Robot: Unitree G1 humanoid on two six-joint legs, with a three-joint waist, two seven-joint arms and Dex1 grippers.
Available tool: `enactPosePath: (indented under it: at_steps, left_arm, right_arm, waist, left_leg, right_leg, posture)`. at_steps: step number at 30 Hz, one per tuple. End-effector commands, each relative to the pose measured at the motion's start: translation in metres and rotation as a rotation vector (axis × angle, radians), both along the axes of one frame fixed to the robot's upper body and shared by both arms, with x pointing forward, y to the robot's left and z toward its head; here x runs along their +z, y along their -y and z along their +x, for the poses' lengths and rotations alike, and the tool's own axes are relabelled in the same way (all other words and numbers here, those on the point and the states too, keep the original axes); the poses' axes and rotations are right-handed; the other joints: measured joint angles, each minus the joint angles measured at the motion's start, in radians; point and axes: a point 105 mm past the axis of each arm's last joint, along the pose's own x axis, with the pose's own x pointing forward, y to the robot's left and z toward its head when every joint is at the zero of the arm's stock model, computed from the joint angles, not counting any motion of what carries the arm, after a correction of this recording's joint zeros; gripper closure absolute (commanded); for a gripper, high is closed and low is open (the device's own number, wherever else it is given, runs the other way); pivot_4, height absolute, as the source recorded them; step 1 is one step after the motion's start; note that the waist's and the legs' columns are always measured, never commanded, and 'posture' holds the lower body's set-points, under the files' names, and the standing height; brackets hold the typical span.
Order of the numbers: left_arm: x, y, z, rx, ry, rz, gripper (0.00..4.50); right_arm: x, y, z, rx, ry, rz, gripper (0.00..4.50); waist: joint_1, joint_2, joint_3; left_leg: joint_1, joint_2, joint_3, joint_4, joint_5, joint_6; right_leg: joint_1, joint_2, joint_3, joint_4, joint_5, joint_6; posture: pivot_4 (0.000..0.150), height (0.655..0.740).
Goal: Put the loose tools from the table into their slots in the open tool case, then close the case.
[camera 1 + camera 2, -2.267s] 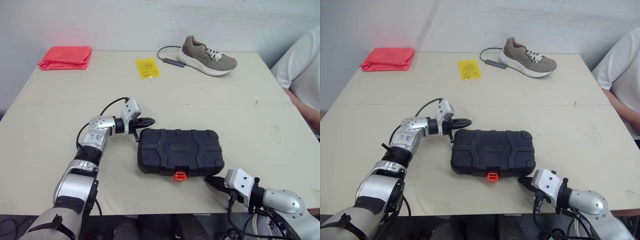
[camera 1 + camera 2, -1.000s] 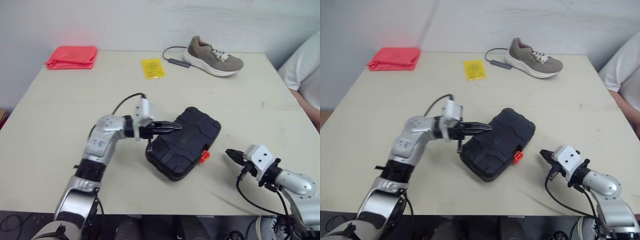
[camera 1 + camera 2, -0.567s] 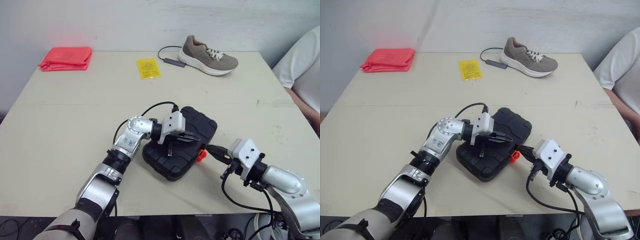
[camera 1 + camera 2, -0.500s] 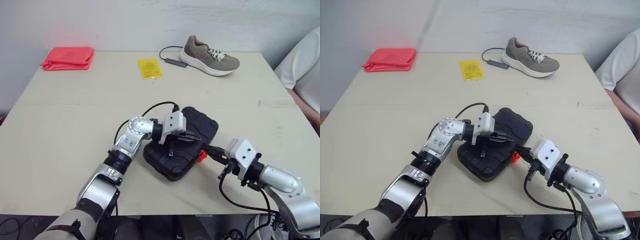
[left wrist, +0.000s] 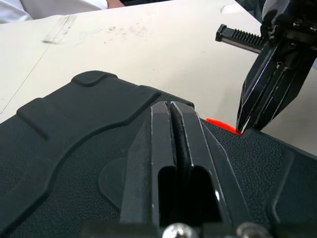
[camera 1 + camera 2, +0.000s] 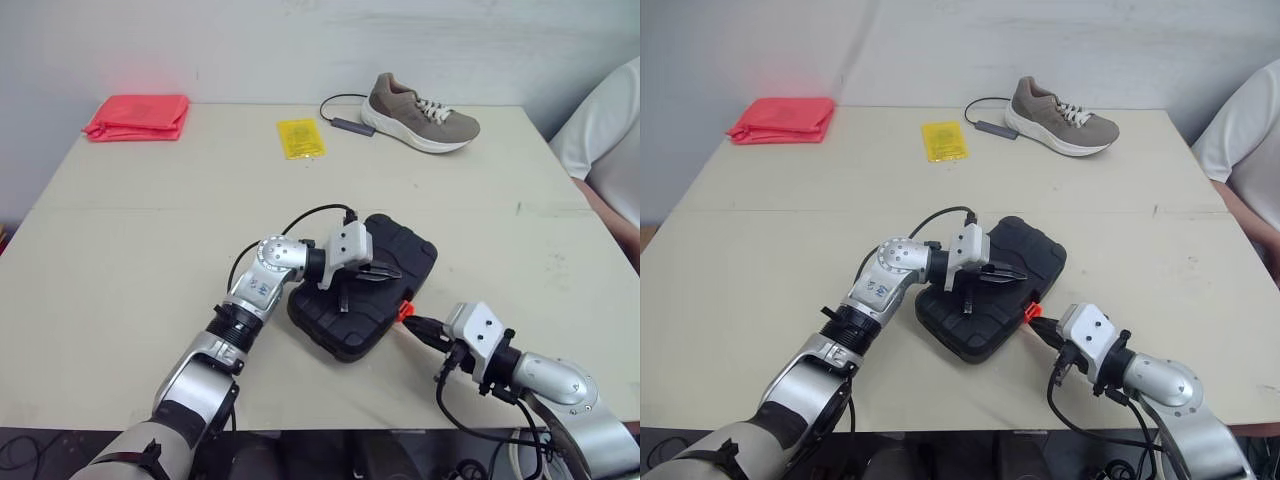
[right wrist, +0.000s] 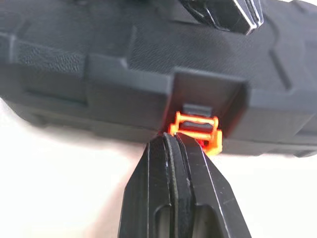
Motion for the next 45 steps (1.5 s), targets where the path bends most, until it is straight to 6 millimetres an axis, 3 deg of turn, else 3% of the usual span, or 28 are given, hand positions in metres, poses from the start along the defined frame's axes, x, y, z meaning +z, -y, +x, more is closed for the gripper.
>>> enactPosePath:
  at_steps: [1, 9, 18, 27, 32, 39, 45]
  left_arm:
    - [-0.031, -0.014, 0.004, 0.068, -0.066, 0.098, 4.43]
    - [-0.037, -0.018, 0.001, 0.074, -0.071, 0.127, 4.43]
    - [-0.049, -0.022, -0.002, 0.075, -0.099, 0.177, 4.43]
    - [-0.058, -0.020, -0.009, 0.040, -0.137, 0.203, 4.43]
    - [-0.058, -0.016, -0.008, 0.035, -0.141, 0.198, 4.43]
    - [-0.056, -0.017, -0.007, 0.035, -0.138, 0.191, 4.43]
    - [-0.058, -0.020, -0.008, 0.041, -0.141, 0.188, 4.43]
  right_arm:
    - [-0.020, 0.009, -0.002, -0.040, -0.082, 0.010, 4.50]
    - [-0.026, 0.003, 0.016, -0.053, -0.047, 0.047, 4.50]
    - [0.002, -0.011, 0.030, 0.015, 0.066, 0.135, 4.50]
    - [0.046, -0.027, 0.021, 0.091, 0.067, 0.320, 4.50]
    - [0.040, -0.026, 0.017, 0.099, 0.007, 0.266, 4.50]
    - [0.019, -0.005, 0.011, 0.040, -0.080, 0.109, 4.50]
    - [0.022, 0.006, 0.010, -0.001, -0.068, 0.116, 4.50]
  waist:
    - [0.001, -0.001, -0.001]
    - [-0.007, 0.000, -0.003]
    - [-0.019, 0.000, -0.004]
    - [-0.026, 0.001, -0.003]
    - [-0.027, 0.002, -0.005]
    - [-0.014, 0.002, -0.010]
    - [-0.020, 0.003, -0.011]
  left_leg:
    - [0.000, 0.000, 0.000, 0.000, 0.000, 0.000]
    - [0.002, 0.001, 0.001, -0.001, -0.001, -0.001]
    - [0.002, 0.003, 0.001, -0.001, -0.001, -0.002]
    - [0.002, 0.005, 0.001, -0.001, -0.001, -0.003]
    - [0.002, 0.005, 0.001, -0.001, -0.002, -0.003]
    - [0.003, 0.004, -0.002, -0.002, -0.004, -0.002]
    - [0.005, 0.008, -0.003, -0.002, -0.005, 0.000]
  right_leg:
    - [0.000, 0.000, 0.000, 0.000, 0.000, 0.000]
    - [0.001, -0.001, 0.000, 0.000, 0.000, -0.001]
    - [0.001, -0.001, 0.000, 0.000, -0.001, -0.002]
    - [0.000, 0.000, 0.001, 0.001, -0.001, -0.002]
    - [0.000, 0.000, 0.001, 0.001, -0.001, -0.003]
    - [0.006, -0.001, -0.002, -0.006, -0.001, -0.003]
    - [0.011, -0.002, -0.003, -0.013, 0.000, -0.001]
  posture:
    - [0.150, 0.7400]
    - [0.150, 0.7400]
    - [0.150, 0.7400]
    - [0.150, 0.7400]
    - [0.150, 0.7400]
    - [0.150, 0.7400]
    - [0.150, 0.7400]
